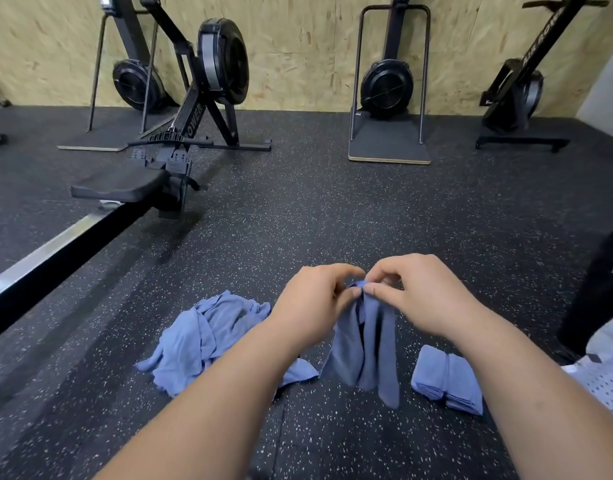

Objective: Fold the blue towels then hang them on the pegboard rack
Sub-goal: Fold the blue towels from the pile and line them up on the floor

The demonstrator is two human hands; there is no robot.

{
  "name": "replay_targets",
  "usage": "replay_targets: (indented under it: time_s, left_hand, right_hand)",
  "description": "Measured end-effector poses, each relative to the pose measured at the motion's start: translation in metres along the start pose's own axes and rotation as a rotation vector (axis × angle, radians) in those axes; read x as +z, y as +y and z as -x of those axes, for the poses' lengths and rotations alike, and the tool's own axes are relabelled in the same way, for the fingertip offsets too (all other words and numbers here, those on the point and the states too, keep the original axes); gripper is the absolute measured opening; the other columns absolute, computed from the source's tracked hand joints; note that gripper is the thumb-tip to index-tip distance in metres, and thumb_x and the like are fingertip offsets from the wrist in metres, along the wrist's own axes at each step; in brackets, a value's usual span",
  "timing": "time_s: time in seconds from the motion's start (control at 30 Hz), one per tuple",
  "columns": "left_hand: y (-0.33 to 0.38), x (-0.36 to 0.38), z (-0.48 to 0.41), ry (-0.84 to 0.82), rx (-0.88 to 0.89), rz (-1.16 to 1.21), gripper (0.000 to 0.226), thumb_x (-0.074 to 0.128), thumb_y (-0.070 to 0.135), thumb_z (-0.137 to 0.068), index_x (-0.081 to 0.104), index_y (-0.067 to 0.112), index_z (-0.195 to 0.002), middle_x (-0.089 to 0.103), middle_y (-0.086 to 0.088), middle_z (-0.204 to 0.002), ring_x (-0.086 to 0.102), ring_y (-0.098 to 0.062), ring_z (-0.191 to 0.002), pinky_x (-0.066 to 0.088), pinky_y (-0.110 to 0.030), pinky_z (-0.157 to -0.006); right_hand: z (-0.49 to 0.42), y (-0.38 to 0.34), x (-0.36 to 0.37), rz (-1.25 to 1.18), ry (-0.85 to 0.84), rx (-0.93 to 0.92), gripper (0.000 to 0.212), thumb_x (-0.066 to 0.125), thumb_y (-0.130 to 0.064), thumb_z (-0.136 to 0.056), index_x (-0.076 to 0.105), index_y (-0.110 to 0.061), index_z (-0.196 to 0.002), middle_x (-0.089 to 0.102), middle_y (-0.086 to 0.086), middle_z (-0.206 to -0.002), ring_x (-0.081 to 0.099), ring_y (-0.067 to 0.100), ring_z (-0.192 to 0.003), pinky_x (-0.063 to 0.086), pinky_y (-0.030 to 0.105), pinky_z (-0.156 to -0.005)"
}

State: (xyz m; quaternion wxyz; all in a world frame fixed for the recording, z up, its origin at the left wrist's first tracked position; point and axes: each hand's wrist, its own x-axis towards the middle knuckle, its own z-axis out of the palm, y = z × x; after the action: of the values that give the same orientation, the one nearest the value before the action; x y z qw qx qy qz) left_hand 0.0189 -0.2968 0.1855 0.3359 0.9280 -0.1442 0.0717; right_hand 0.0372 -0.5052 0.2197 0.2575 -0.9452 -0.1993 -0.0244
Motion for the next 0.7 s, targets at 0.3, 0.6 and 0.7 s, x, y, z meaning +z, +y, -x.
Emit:
replay_targets:
  time_s: [0.3, 0.6, 0.7]
  left_hand:
    - [-0.007, -0.014, -0.008, 0.224, -0.153, 0.072, 0.011, 0.072, 0.028, -0.096, 0.071, 0.028, -0.085, 0.068, 0.016, -0.071, 0.061, -0.001, -0.067, 0.050, -0.026, -0.069]
    - [-0.036, -0.028, -0.006, 0.252, -0.371, -0.001, 0.003, 0.070, 0.031, -0.097, 0.069, 0.030, -0.094, 0.070, 0.011, -0.078, 0.067, -0.015, -0.080, 0.051, -0.032, -0.077]
    - [-0.028, -0.016, -0.004, 0.111, -0.215, 0.088, 0.028, 0.073, 0.030, -0.095, 0.067, 0.037, -0.122, 0.068, 0.009, -0.074, 0.064, -0.009, -0.072, 0.050, -0.029, -0.075]
  right_hand:
    - [0.001, 0.011, 0.002, 0.013, -0.047, 0.048, 0.006, 0.078, -0.039, -0.093, 0.076, -0.034, -0.090, 0.071, -0.018, -0.073, 0.061, 0.000, -0.069, 0.039, 0.014, -0.061]
    - [0.004, 0.026, -0.012, 0.074, 0.105, 0.167, 0.004, 0.079, -0.040, -0.092, 0.078, -0.038, -0.089, 0.071, -0.019, -0.076, 0.065, 0.002, -0.079, 0.055, 0.034, -0.078]
    - [0.003, 0.015, -0.006, 0.048, 0.091, 0.089, 0.004, 0.077, -0.041, -0.092, 0.078, -0.037, -0.090, 0.072, -0.018, -0.076, 0.065, 0.003, -0.078, 0.055, 0.033, -0.077]
